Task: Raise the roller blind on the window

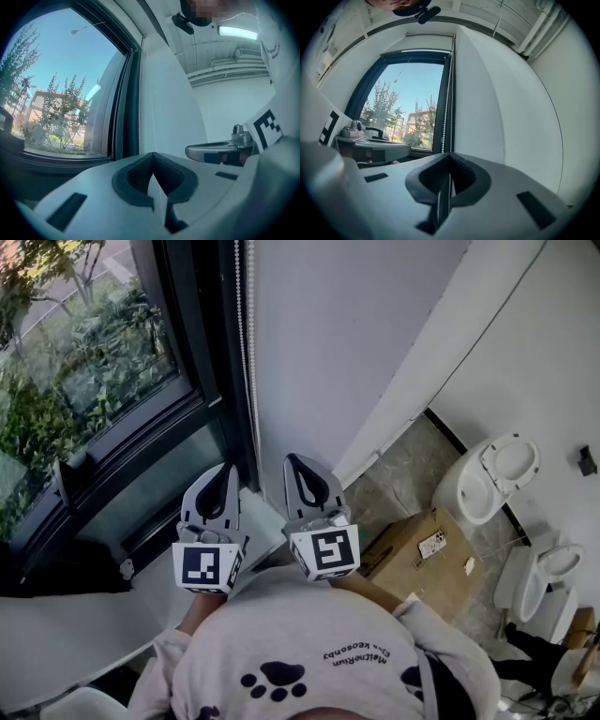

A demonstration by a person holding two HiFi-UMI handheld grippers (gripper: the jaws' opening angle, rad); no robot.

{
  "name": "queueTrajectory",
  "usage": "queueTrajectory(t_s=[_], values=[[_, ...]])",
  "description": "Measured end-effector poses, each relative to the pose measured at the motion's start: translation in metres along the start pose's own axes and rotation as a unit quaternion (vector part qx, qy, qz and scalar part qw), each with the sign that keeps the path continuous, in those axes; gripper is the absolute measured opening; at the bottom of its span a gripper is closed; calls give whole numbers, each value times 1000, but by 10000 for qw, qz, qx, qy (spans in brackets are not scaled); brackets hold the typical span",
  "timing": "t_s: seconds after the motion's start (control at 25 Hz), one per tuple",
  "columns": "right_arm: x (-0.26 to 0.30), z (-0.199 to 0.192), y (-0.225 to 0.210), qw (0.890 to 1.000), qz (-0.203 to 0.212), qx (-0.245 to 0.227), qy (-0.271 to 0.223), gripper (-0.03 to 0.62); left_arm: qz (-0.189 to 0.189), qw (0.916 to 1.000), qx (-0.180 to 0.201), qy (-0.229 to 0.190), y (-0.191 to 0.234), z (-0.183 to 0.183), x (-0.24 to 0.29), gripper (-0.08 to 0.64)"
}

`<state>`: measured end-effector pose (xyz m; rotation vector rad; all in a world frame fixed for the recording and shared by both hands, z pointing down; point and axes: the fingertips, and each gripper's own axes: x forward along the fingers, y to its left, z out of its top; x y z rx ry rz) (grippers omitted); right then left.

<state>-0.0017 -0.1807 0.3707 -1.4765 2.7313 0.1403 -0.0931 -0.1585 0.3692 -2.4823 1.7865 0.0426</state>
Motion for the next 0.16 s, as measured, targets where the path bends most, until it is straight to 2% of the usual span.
queueTrajectory(t_s=[0.16], values=[[1, -1, 2, 10000, 43, 14, 16, 8, -32, 10000, -32, 2, -1, 1, 1, 6]])
